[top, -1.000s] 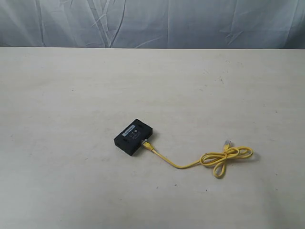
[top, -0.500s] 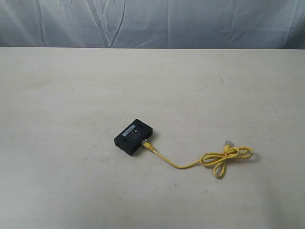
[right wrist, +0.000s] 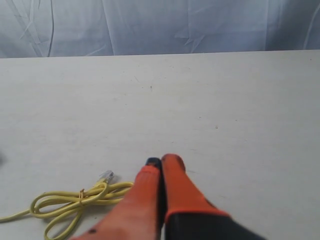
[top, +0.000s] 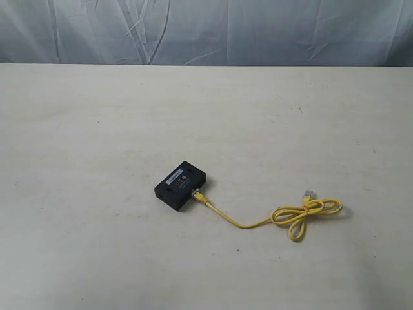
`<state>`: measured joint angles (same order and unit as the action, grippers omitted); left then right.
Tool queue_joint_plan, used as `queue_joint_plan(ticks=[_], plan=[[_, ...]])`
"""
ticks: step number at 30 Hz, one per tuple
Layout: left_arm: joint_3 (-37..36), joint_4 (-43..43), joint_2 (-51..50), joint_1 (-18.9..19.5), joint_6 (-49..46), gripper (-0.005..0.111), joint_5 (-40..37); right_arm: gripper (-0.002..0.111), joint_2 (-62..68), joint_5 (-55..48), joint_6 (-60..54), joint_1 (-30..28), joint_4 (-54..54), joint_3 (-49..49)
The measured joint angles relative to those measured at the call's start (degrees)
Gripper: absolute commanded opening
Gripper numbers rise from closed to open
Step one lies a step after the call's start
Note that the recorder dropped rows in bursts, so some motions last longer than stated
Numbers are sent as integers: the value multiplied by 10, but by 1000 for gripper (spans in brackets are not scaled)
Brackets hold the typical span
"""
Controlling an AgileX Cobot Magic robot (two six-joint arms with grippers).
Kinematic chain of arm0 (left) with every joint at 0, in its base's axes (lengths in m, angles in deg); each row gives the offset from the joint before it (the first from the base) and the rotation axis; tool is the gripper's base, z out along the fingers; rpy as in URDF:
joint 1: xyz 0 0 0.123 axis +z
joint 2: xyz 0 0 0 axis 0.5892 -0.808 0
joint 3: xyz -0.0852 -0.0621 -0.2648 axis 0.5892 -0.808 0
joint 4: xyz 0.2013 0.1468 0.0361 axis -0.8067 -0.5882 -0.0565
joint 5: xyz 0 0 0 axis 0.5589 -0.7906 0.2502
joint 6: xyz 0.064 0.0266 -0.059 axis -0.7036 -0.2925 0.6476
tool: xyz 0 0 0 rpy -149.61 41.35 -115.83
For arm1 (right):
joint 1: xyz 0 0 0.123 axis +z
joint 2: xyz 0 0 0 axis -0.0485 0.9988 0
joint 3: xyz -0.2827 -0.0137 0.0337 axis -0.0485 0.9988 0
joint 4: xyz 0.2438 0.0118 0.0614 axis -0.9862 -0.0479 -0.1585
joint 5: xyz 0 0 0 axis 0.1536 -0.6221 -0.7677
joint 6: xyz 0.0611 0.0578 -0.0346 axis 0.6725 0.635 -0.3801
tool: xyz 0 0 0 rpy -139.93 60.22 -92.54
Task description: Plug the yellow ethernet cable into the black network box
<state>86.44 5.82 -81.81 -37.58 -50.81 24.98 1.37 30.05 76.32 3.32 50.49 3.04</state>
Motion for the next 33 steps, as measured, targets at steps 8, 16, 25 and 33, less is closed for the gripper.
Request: queue_joint_plan(ticks=[8, 16, 25, 33], plan=[[-84, -21, 54, 0, -1, 0, 12, 0, 0, -1, 0, 0, 0, 0], [-84, -50, 54, 1, 67, 0, 31, 0, 0, -1, 0, 0, 0, 0], [-84, -196, 54, 1, 375, 0, 52, 0, 0, -1, 0, 0, -2, 0], [-84, -203, 55, 1, 397, 0, 58, 0, 0, -1, 0, 0, -3, 0]])
